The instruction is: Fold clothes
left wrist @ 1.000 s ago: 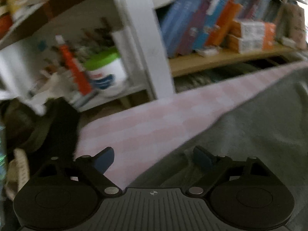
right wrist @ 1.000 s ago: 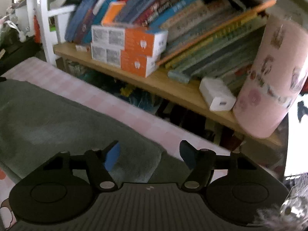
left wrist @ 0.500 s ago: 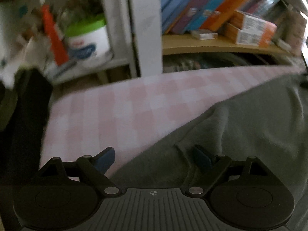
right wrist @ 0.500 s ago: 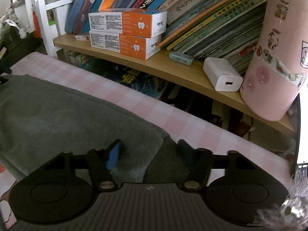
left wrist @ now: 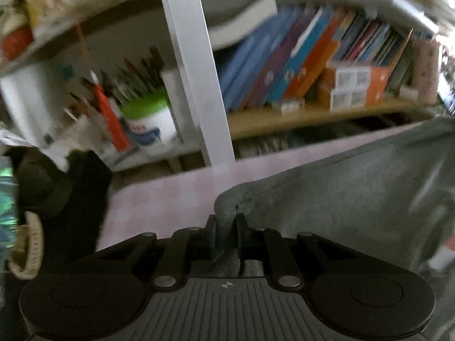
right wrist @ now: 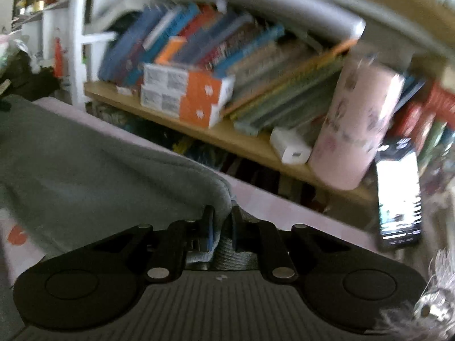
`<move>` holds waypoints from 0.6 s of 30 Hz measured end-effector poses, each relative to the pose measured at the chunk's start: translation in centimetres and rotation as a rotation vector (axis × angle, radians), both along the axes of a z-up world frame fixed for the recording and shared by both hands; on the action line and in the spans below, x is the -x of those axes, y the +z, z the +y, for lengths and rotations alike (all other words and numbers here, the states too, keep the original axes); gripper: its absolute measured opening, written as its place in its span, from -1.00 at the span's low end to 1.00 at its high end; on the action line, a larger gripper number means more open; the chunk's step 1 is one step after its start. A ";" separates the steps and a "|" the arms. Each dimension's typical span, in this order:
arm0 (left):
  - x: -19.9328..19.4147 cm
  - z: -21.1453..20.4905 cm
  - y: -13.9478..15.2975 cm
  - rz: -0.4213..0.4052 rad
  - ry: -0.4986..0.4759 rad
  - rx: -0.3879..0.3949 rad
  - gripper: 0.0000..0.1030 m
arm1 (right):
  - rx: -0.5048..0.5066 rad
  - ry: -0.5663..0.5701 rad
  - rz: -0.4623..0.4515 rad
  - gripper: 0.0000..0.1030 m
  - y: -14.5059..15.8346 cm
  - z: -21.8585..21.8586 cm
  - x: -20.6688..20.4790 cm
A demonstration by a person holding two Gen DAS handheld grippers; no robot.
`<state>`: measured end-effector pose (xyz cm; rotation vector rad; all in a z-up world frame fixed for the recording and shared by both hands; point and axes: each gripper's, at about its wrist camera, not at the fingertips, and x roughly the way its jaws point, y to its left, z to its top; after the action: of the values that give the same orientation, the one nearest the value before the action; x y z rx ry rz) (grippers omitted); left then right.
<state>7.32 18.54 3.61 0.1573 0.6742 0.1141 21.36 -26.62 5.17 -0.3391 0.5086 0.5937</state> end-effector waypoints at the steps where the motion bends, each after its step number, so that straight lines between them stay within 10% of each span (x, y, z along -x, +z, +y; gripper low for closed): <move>1: 1.3 -0.4 0.5 -0.019 -0.009 -0.006 -0.76 | -0.006 -0.002 -0.022 -0.79 0.3 -0.4 1.4; 9: 11.8 -2.9 2.5 -0.142 -0.038 -0.047 -0.79 | -0.021 -0.005 -0.165 -0.80 1.2 -4.8 15.0; 18: 20.6 -3.0 -0.4 -0.141 0.007 0.018 -0.67 | 0.019 0.039 -0.101 -0.77 -0.4 -8.2 27.6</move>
<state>-13.32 15.55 3.22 0.1288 0.5351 0.1250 -6.25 -34.79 4.80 -0.3955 0.4115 0.6070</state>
